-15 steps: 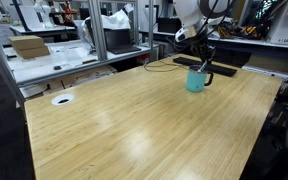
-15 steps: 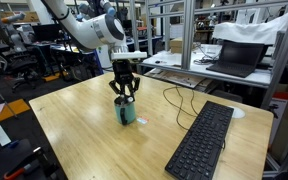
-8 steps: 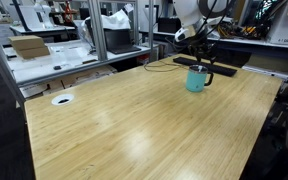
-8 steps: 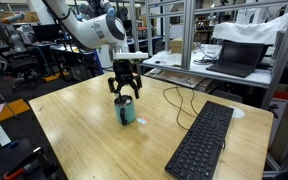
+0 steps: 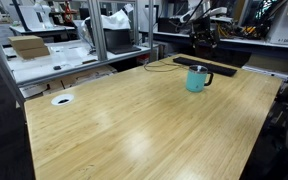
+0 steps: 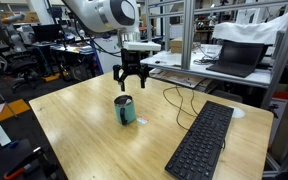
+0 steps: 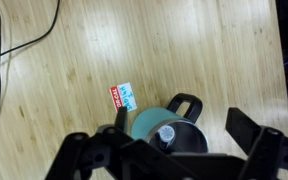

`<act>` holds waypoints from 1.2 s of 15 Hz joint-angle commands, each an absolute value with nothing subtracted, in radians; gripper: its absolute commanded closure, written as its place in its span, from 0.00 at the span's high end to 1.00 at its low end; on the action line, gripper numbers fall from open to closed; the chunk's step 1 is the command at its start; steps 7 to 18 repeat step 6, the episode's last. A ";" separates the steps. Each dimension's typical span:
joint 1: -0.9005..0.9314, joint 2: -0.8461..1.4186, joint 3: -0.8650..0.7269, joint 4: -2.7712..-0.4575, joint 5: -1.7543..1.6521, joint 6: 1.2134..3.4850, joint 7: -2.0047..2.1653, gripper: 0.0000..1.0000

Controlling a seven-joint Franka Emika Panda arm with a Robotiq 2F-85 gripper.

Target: Pick the marker and put it in the cup

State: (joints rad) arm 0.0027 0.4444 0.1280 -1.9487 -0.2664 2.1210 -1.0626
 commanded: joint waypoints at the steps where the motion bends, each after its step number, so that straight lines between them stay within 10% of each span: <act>1: -0.049 0.360 0.137 -2.042 -0.176 2.208 -1.147 1.00; 18: -0.069 0.307 0.121 -2.110 -0.116 2.277 -1.195 1.00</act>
